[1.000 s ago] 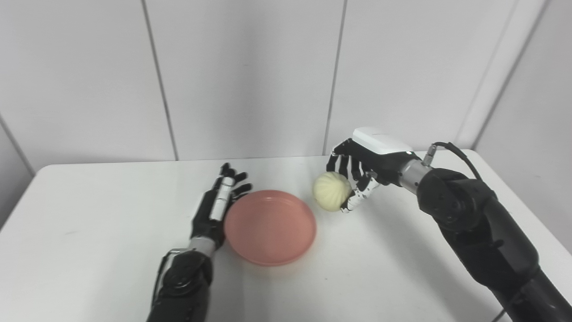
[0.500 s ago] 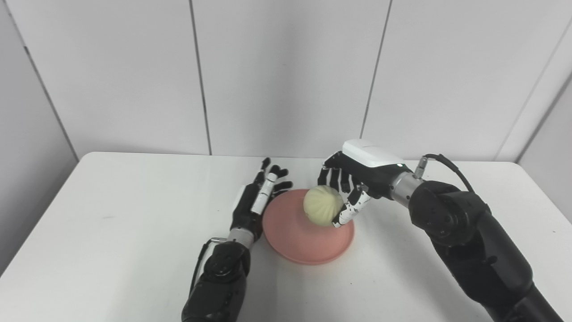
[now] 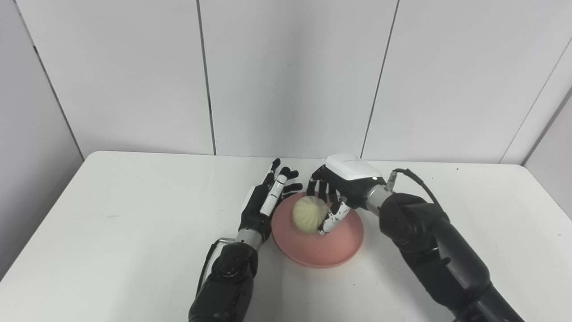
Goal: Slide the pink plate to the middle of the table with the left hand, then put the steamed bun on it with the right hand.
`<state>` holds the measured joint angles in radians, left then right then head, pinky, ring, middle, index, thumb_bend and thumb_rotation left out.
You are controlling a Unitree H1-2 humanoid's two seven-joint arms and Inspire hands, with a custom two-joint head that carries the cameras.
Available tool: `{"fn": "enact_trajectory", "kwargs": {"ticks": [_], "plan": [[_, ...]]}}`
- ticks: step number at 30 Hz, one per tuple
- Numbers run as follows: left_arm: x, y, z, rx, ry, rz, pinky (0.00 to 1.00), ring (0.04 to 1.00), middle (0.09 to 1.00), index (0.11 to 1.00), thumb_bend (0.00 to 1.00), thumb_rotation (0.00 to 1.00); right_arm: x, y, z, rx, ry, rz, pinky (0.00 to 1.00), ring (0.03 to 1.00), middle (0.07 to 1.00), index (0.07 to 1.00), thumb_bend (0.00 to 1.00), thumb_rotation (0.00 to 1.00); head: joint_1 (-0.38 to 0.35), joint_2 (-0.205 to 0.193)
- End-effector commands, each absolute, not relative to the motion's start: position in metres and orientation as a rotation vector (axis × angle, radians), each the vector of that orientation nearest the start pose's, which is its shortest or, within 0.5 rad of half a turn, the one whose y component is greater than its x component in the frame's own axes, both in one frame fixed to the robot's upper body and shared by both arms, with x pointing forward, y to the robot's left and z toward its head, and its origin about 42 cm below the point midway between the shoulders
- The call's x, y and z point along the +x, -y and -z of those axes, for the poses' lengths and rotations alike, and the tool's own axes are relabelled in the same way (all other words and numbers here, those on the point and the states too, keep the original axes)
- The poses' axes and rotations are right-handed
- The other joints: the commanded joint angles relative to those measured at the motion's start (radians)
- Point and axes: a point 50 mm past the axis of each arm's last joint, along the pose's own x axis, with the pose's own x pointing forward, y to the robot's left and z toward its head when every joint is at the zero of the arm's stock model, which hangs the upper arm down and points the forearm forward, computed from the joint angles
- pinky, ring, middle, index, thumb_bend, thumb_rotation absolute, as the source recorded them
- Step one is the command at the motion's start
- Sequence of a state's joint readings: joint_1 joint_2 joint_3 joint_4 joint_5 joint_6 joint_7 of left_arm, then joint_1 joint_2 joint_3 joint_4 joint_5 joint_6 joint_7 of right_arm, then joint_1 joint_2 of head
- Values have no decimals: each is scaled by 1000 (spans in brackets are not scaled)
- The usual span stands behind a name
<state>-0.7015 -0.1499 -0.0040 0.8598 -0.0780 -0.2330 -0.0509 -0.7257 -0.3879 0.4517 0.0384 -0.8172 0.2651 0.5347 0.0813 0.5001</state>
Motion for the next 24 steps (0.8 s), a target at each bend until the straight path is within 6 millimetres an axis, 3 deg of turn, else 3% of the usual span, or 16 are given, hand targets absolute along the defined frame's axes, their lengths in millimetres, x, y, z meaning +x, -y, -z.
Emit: {"fn": "enact_trajectory", "kwargs": {"ticks": [1,5,8,11,14,17,18,20,21,24], "plan": [[463,-63,-134,-122,5,312,722,735,838,1000,714,806,453,160,-314,-1484,326,-409,273,362,423,512,527,0,1,3],[462,-63,-135,-123,2,318,724,741,843,1000,708,809,457,158,-303,-1525,316,-401,225,314,404,515,525,0,-3,5],[462,-64,-135,-121,0,321,721,743,844,1000,701,810,460,157,-296,-1543,296,-407,206,293,467,489,531,0,-7,6],[462,-64,-135,-122,-5,324,720,748,847,999,703,810,462,158,-291,-1544,285,-412,215,304,430,500,528,0,-8,6],[462,-65,-134,-127,-10,327,719,751,851,996,701,806,461,159,-289,-1530,272,-421,232,318,464,491,531,2,-12,6],[462,-66,-134,-125,-9,329,710,752,849,991,708,804,460,161,-288,-1521,265,-431,292,383,441,524,524,11,-17,6],[462,-66,-134,-124,-8,330,709,753,849,989,700,804,460,161,-289,-1521,264,-432,340,434,505,593,712,234,-17,6],[462,-67,-134,-126,-5,332,700,751,846,985,699,800,458,163,-289,-1519,269,-431,371,469,546,641,838,398,-18,7],[462,-67,-134,-128,-4,332,691,745,840,982,701,796,458,164,-289,-1520,276,-429,386,492,576,661,891,468,-18,7],[462,-68,-135,-129,-2,331,680,732,833,980,706,797,456,167,-289,-1523,283,-416,418,543,633,691,953,527,-19,8]]}}
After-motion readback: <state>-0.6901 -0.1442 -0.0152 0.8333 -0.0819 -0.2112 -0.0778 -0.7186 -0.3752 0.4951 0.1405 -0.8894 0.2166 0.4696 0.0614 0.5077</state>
